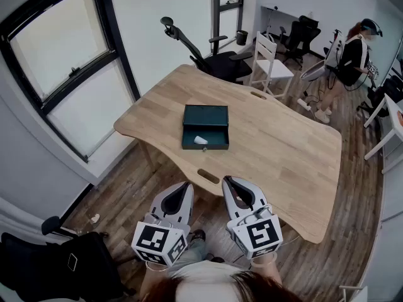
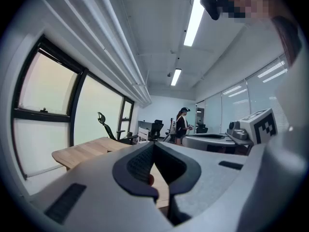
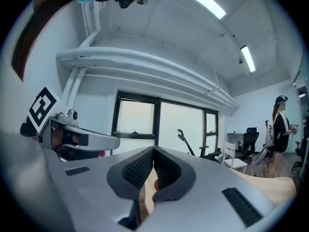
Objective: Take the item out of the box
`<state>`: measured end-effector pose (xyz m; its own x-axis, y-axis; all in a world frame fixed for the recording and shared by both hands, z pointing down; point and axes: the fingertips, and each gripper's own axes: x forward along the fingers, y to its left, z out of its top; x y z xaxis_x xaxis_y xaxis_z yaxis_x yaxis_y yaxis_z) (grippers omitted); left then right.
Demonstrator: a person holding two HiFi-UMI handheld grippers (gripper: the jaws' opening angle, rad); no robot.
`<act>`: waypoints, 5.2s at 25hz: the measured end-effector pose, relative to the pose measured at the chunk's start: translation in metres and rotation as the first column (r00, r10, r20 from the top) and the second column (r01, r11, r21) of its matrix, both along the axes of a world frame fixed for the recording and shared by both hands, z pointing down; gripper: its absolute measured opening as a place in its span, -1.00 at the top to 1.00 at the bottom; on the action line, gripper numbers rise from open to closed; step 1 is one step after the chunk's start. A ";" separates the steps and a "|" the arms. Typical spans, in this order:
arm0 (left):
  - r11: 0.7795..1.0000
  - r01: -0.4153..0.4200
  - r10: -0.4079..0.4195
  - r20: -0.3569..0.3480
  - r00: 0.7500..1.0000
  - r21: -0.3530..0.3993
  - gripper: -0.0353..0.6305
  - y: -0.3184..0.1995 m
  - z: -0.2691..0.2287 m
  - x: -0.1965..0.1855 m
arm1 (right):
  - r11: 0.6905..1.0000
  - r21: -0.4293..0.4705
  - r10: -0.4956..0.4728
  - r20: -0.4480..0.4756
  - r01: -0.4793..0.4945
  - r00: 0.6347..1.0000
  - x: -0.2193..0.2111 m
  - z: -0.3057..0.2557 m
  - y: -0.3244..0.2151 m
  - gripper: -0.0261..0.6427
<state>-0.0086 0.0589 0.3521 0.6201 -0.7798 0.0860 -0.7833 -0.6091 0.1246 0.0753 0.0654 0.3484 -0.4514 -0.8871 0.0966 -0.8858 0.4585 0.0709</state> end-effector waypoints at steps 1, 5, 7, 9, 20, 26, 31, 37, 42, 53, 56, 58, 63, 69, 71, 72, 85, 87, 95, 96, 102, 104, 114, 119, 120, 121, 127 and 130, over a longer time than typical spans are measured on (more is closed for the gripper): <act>1.000 -0.001 0.001 0.000 1.000 0.000 0.87 -0.004 0.001 -0.001 | 1.000 0.021 0.009 0.005 -0.009 1.000 0.000 -0.004 -0.006 0.85; 1.000 -0.007 0.007 -0.004 1.000 0.000 0.87 -0.024 0.002 -0.006 | 0.999 0.029 0.023 0.036 -0.024 0.999 -0.003 -0.006 -0.024 0.85; 1.000 -0.010 0.010 -0.008 1.000 0.000 0.87 -0.035 0.003 -0.008 | 0.999 0.039 -0.002 0.058 -0.001 0.998 -0.008 -0.003 -0.033 0.85; 1.000 -0.013 0.013 -0.008 1.000 -0.002 0.87 -0.046 0.004 -0.012 | 0.998 0.056 -0.015 0.079 0.011 0.997 -0.012 -0.004 -0.042 0.85; 0.998 -0.064 0.064 -0.023 0.998 0.013 0.87 -0.100 0.002 -0.029 | 0.998 0.055 -0.005 0.075 0.001 0.997 -0.034 -0.006 -0.089 0.85; 0.994 -0.111 0.111 -0.042 0.993 0.011 0.87 -0.122 -0.001 -0.032 | 0.996 0.077 0.035 0.083 -0.042 0.996 -0.040 -0.013 -0.107 0.85; 0.991 -0.137 0.137 -0.048 0.989 0.005 0.87 -0.131 -0.002 -0.028 | 0.997 -0.005 0.072 0.038 -0.072 0.997 -0.038 -0.001 -0.111 0.85; 0.991 -0.131 0.131 -0.046 0.990 -0.008 0.87 -0.145 0.004 -0.029 | 0.994 0.052 0.096 0.039 -0.098 0.995 -0.029 -0.002 -0.131 0.85; 0.992 -0.123 0.122 -0.034 0.992 -0.020 0.87 -0.166 0.008 -0.032 | 0.996 0.047 0.071 0.060 -0.074 0.996 -0.029 0.005 -0.156 0.85; 0.995 -0.104 0.104 -0.024 0.994 -0.001 0.87 -0.235 0.001 -0.037 | 0.992 -0.126 0.011 -0.021 -0.014 1.000 -0.033 0.047 -0.220 0.84; 0.994 -0.107 0.107 -0.024 0.994 -0.007 0.87 -0.252 0.002 -0.034 | 0.995 -0.095 -0.022 -0.055 0.016 0.998 -0.030 0.057 -0.241 0.84; 0.994 -0.107 0.107 -0.022 0.994 -0.014 0.87 -0.263 0.004 -0.032 | 0.993 -0.110 -0.044 -0.067 0.036 0.997 -0.032 0.066 -0.252 0.84; 0.993 -0.111 0.111 -0.017 0.994 -0.027 0.87 -0.286 0.008 -0.026 | 0.981 -0.178 -0.095 -0.101 0.076 0.990 -0.036 0.089 -0.275 0.84; 0.992 -0.124 0.124 -0.001 0.992 -0.030 0.87 -0.310 0.009 -0.021 | 0.961 -0.251 -0.156 -0.155 0.114 0.975 -0.038 0.118 -0.301 0.80; 0.992 -0.124 0.125 0.003 0.992 -0.031 0.87 -0.317 0.011 -0.020 | 0.952 -0.277 -0.183 -0.172 0.131 0.968 -0.039 0.130 -0.308 0.77; 0.992 -0.123 0.124 0.003 0.992 -0.034 0.87 -0.321 0.012 -0.019 | 0.947 -0.290 -0.196 -0.179 0.138 0.964 -0.039 0.135 -0.311 0.76; 0.992 -0.085 0.086 0.008 0.996 -0.096 0.87 -0.353 0.034 -0.020 | 0.869 -0.449 -0.336 -0.229 0.207 0.914 -0.044 0.207 -0.350 0.52; 0.991 -0.078 0.079 0.008 0.997 -0.108 0.87 -0.356 0.038 -0.019 | 0.854 -0.473 -0.360 -0.236 0.216 0.903 -0.044 0.217 -0.353 0.49; 0.985 -0.068 0.070 0.008 0.998 -0.156 0.87 -0.365 0.048 -0.014 | 0.786 -0.569 -0.437 -0.235 0.241 0.868 -0.044 0.260 -0.361 0.43; 0.986 -0.069 0.071 0.009 0.997 -0.155 0.87 -0.366 0.049 -0.014 | 0.775 -0.583 -0.447 -0.232 0.245 0.864 -0.045 0.264 -0.361 0.43; 0.984 -0.066 0.070 0.018 0.997 -0.164 0.87 -0.371 0.057 -0.014 | 0.716 -0.654 -0.493 -0.227 0.244 0.840 -0.044 0.292 -0.361 0.38; 0.983 -0.062 0.067 0.020 0.998 -0.172 0.87 -0.372 0.060 -0.014 | 0.695 -0.678 -0.505 -0.223 0.240 0.834 -0.043 0.301 -0.361 0.36; 0.976 -0.052 0.058 0.022 0.998 -0.209 0.87 -0.378 0.076 -0.018 | 0.573 -0.784 -0.549 -0.151 0.239 0.822 -0.052 0.339 -0.359 0.27; 0.974 -0.050 0.056 0.019 0.998 -0.220 0.87 -0.383 0.079 -0.020 | 0.551 -0.803 -0.540 -0.134 0.229 0.831 -0.055 0.345 -0.365 0.26; 0.973 -0.049 0.054 0.020 0.998 -0.224 0.87 -0.384 0.081 -0.020 | 0.549 -0.804 -0.542 -0.135 0.228 0.830 -0.055 0.346 -0.367 0.26; 0.973 -0.048 0.054 0.020 0.998 -0.227 0.87 -0.384 0.082 -0.020 | 0.548 -0.805 -0.543 -0.135 0.227 0.829 -0.056 0.346 -0.369 0.26; 0.968 -0.049 0.056 0.022 0.998 -0.246 0.87 -0.386 0.089 -0.020 | 0.497 -0.845 -0.538 -0.123 0.195 0.834 -0.052 0.360 -0.370 0.26; 0.967 -0.056 0.064 0.021 0.998 -0.249 0.87 -0.386 0.090 -0.017 | 0.487 -0.853 -0.534 -0.120 0.188 0.837 -0.050 0.364 -0.370 0.26</act>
<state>-0.0256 -0.3271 0.4422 0.6596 -0.6933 0.2903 -0.7516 -0.6078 0.2562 0.0252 -0.3051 0.7120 -0.4947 -0.1241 0.8602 -0.6190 0.7451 -0.2485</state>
